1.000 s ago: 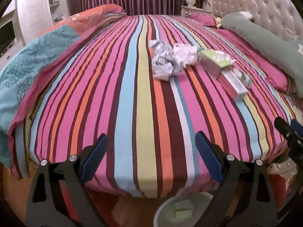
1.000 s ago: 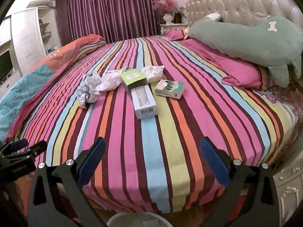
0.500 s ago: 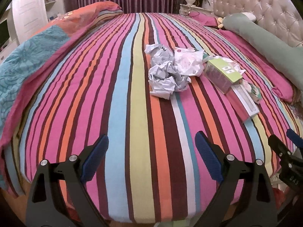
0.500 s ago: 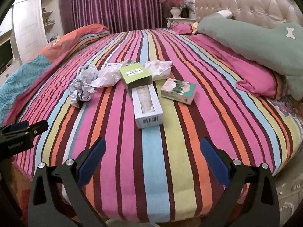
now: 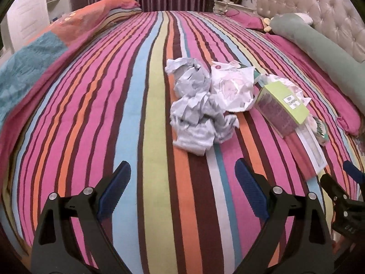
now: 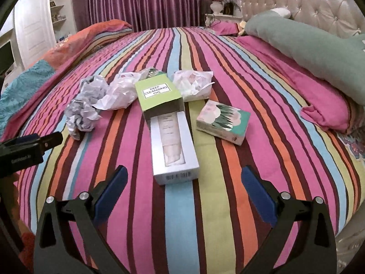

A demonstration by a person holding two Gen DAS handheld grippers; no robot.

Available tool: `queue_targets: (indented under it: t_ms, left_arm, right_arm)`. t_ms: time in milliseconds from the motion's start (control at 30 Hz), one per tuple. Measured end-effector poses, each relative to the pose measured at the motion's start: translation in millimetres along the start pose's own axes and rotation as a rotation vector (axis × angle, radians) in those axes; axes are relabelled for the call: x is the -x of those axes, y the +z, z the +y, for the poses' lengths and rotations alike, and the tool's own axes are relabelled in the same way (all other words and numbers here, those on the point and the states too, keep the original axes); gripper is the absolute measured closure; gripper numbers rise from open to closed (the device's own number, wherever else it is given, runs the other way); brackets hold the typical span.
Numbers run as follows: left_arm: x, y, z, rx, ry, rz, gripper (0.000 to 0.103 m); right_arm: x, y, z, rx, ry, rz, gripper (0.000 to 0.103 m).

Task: Collect trash
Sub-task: 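Grasp crumpled paper with the left tool while the right tool grasps the white tube box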

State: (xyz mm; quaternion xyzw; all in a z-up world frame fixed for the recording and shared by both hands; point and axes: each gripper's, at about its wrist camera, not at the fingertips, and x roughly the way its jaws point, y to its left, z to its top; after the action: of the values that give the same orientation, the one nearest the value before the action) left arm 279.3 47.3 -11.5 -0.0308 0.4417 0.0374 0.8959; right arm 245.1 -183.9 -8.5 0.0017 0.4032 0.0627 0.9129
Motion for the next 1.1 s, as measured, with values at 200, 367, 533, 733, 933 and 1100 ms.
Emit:
queue_targets:
  t_ms: [200, 367, 533, 733, 933, 1100]
  left_arm:
    - [-22, 19, 0, 0.010, -0.023, 0.020, 0.013]
    - [-37, 31, 0, 0.041, -0.071, 0.034, 0.013]
    - [-55, 40, -3, 0.042, -0.085, 0.061, 0.013]
    - [-69, 45, -16, 0.007, -0.076, 0.086, 0.013]
    - [-73, 42, -18, 0.017, -0.068, 0.072, 0.013]
    - [-71, 39, -21, 0.035, -0.127, 0.080, 0.041]
  right_arm:
    - [-15, 5, -1, -0.006, 0.023, 0.027, 0.008]
    - [-27, 8, 1, 0.012, 0.038, 0.046, 0.008]
    - [-40, 12, 5, 0.021, 0.031, 0.063, 0.008]
    - [-53, 15, 7, 0.045, -0.001, 0.075, 0.008]
    - [-62, 13, 6, 0.065, -0.044, 0.088, 0.009]
    - [-60, 11, 8, 0.071, -0.021, 0.094, 0.037]
